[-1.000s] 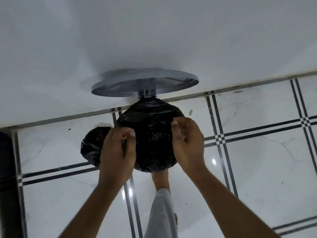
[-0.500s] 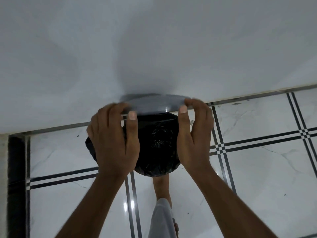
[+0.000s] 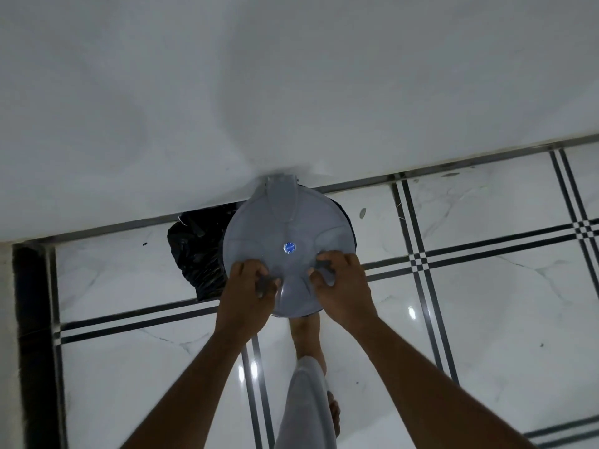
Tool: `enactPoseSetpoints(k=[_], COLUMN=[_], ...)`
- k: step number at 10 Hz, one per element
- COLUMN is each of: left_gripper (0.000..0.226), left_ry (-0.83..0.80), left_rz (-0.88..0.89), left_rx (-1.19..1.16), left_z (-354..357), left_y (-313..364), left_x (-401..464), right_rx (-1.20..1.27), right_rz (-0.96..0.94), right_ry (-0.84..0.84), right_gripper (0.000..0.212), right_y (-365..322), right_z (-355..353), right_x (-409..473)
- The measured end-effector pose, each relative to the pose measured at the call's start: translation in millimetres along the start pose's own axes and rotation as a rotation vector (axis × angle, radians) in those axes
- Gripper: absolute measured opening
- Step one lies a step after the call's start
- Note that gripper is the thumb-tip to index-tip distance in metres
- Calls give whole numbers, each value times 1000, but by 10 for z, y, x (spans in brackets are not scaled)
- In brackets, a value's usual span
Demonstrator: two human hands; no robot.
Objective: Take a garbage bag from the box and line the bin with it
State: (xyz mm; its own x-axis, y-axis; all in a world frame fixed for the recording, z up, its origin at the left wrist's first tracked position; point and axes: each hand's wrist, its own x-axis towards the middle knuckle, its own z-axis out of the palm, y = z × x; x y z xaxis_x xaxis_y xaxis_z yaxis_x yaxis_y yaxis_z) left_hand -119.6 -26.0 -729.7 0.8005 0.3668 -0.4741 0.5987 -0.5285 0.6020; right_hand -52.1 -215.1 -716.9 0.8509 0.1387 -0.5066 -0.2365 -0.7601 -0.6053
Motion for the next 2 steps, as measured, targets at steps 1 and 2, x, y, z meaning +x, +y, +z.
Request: enactPoseSetpoints(k=[1,2], left_gripper=[18,19], left_ry=[29,94], left_rz=[-26,-30], left_rx=[-132,-202], left_z=[-74,-243], left_y=[139,429], left_x=[61,22], right_rx=[130,246], right_rz=[38,74], right_ry=[17,45], right_gripper=[32,26], right_y=[-108,-348], right_z=[-118,-357], right_x=[44,7])
